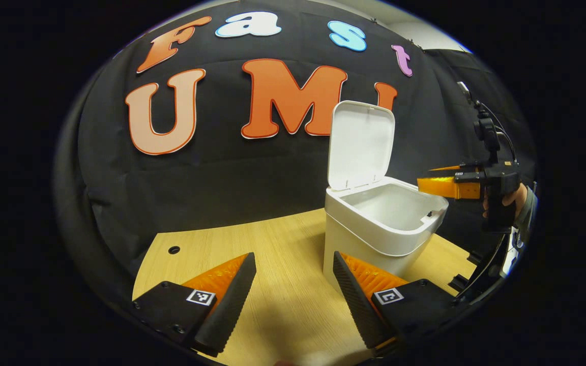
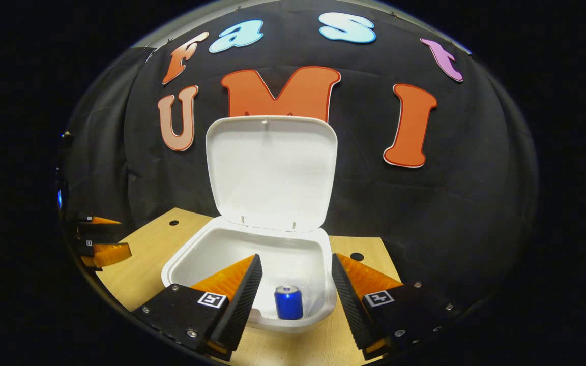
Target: Press the lid of the desktop garbage bin to open it, pick up the crumpled paper on the desktop and throw it into the bin, then pick up the pop can on the desktop and drop it into the bin, and finally close the garbage bin lid.
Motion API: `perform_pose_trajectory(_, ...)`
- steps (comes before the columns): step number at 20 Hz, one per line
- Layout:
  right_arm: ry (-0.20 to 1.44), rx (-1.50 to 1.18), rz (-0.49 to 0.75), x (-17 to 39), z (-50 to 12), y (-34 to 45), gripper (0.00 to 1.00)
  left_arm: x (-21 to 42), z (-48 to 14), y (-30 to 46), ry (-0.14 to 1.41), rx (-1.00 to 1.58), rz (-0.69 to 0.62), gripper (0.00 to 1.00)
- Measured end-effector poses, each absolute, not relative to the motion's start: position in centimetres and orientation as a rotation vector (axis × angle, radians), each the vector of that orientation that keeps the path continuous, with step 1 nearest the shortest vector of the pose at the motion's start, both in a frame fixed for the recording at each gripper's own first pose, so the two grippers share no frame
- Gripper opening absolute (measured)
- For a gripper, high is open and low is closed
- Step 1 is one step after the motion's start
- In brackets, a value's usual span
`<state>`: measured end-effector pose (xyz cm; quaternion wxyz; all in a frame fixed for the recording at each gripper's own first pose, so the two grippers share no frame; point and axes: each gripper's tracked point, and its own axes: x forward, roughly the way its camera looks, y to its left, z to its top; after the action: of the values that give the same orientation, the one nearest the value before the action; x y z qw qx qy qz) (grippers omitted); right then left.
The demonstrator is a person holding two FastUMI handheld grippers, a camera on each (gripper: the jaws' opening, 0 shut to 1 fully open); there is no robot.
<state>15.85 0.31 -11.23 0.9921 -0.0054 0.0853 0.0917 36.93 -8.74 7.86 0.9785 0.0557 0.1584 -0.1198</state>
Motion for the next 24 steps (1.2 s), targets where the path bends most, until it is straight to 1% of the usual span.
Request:
perform_pose_trajectory(1,0.164,-0.013,0.187,16.0,-10.4,0.4,0.83,36.9,7.7,-8.7,0.319,0.111,-0.237,0.97)
perform_pose_trajectory(4,0.119,-0.015,0.196,16.8,-7.2,0.8,0.83,36.9,7.9,-8.2,0.314,0.108,-0.223,0.97)
perform_pose_trajectory(6,0.106,0.000,0.235,17.2,-5.4,1.9,0.83,37.0,7.8,-8.1,0.312,0.102,-0.212,0.98)
perform_pose_trajectory(9,0.065,-0.005,0.258,18.2,-2.7,2.9,0.83,36.9,7.8,-7.3,0.310,0.092,-0.184,0.98)
perform_pose_trajectory(17,-0.072,-0.040,0.300,21.0,5.6,5.4,0.83,36.2,7.4,-3.2,0.309,0.072,-0.091,0.98)
perform_pose_trajectory(19,-0.092,-0.048,0.302,22.1,6.9,6.0,0.83,36.2,7.3,-2.3,0.309,0.069,-0.067,0.98)
perform_pose_trajectory(20,-0.094,-0.047,0.303,22.6,7.3,6.3,0.83,36.1,7.4,-1.9,0.305,0.070,-0.057,0.96)
perform_pose_trajectory(21,-0.094,-0.047,0.302,23.0,7.6,6.6,0.83,36.1,7.5,-1.6,0.302,0.073,-0.046,0.98)
perform_pose_trajectory(22,-0.092,-0.050,0.292,23.6,7.7,6.6,0.83,36.1,7.5,-1.3,0.299,0.075,-0.037,0.96)
perform_pose_trajectory(24,-0.080,-0.061,0.271,24.7,7.7,6.5,0.83,35.9,7.5,-0.6,0.297,0.075,-0.020,0.97)
